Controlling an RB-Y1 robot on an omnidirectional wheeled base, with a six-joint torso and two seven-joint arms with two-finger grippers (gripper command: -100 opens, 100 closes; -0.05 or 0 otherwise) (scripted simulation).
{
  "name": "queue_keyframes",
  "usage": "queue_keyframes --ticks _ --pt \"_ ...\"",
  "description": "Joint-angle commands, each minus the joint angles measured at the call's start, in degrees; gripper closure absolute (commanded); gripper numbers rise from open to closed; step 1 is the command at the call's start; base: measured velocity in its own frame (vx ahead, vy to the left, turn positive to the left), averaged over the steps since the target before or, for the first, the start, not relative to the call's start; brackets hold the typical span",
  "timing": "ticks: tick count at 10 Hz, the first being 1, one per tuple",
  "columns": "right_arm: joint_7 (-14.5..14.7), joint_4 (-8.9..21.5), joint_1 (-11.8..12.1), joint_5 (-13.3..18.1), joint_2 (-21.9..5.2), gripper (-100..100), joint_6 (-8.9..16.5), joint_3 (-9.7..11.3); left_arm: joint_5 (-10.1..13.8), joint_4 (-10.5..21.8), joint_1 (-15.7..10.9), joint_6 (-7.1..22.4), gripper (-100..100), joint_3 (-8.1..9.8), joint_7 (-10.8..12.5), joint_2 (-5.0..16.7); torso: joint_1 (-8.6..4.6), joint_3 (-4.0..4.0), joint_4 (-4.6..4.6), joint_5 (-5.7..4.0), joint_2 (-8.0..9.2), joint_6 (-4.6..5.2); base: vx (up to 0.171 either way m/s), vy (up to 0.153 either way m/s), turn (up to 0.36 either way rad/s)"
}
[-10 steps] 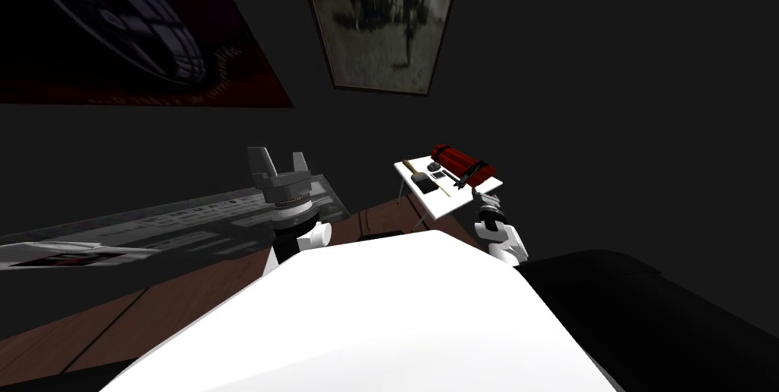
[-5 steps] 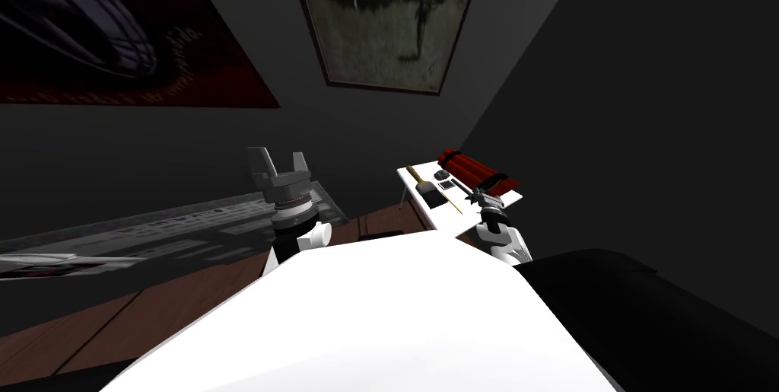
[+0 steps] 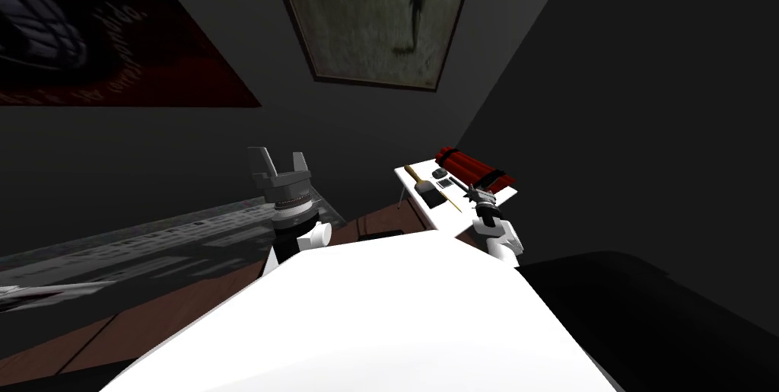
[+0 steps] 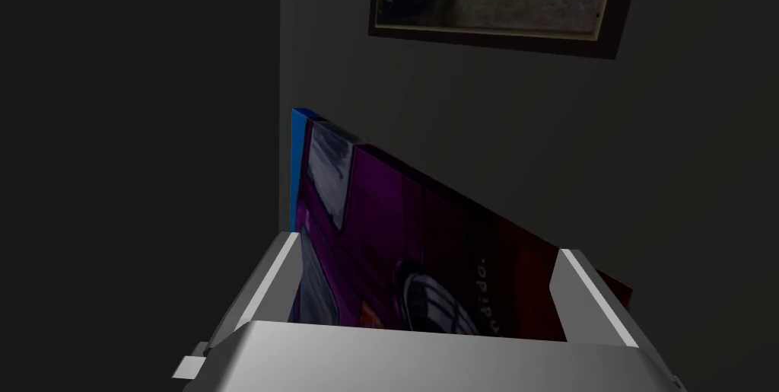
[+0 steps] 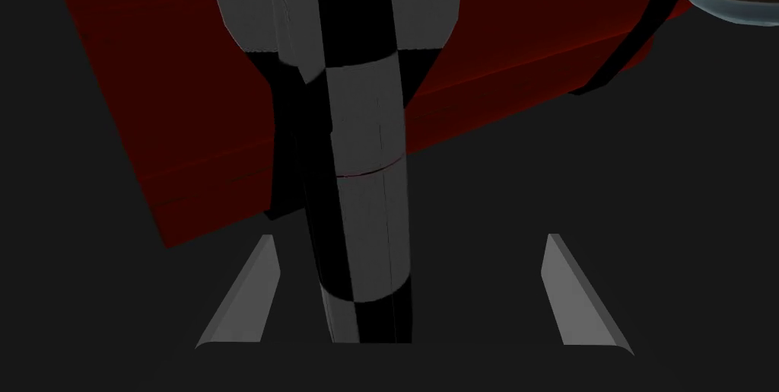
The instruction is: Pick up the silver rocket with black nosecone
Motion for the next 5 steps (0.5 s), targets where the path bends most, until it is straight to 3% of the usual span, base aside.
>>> queue_keyframes --ticks 1,2,3,4,5 --pt "0.14 2.86 -1.26 -0.58 -1.21 -100 -0.86 1.01 0.0 0.0 0.0 0.0 0 0.0 0.0 0.0 0.0 0.0 0.0 0.0 0.0 0.0 0.032 0.044 -0.112" --pt "0.14 3.16 -1.26 -0.58 -1.21 -100 -0.86 1.01 0.0 0.0 -0.01 0.0 0 0.0 0.0 0.0 0.01 -0.01 0.0 0.0 -0.01 -0.03 0.016 0.018 0.023" --pt "0.61 5.47 -3.97 -1.72 -3.43 -100 -2.88 2.84 0.0 0.0 -0.01 0.0 0 0.0 0.0 0.0 -0.06 0.01 0.0 -0.01 0.02 -0.04 0.027 0.028 -0.244" --pt "0.61 7.63 -3.99 -1.72 -3.43 -100 -2.88 2.84 0.0 0.0 0.0 0.0 0 0.0 0.0 0.0 -0.05 0.0 0.0 0.0 0.0 0.01 0.026 0.039 -0.099" --pt "1.08 9.81 -6.64 -2.87 -5.66 -100 -4.89 4.67 0.0 0.0 -0.01 0.0 0 0.0 0.0 0.0 -0.02 0.0 0.0 -0.01 0.0 -0.04 0.04 0.06 -0.163"
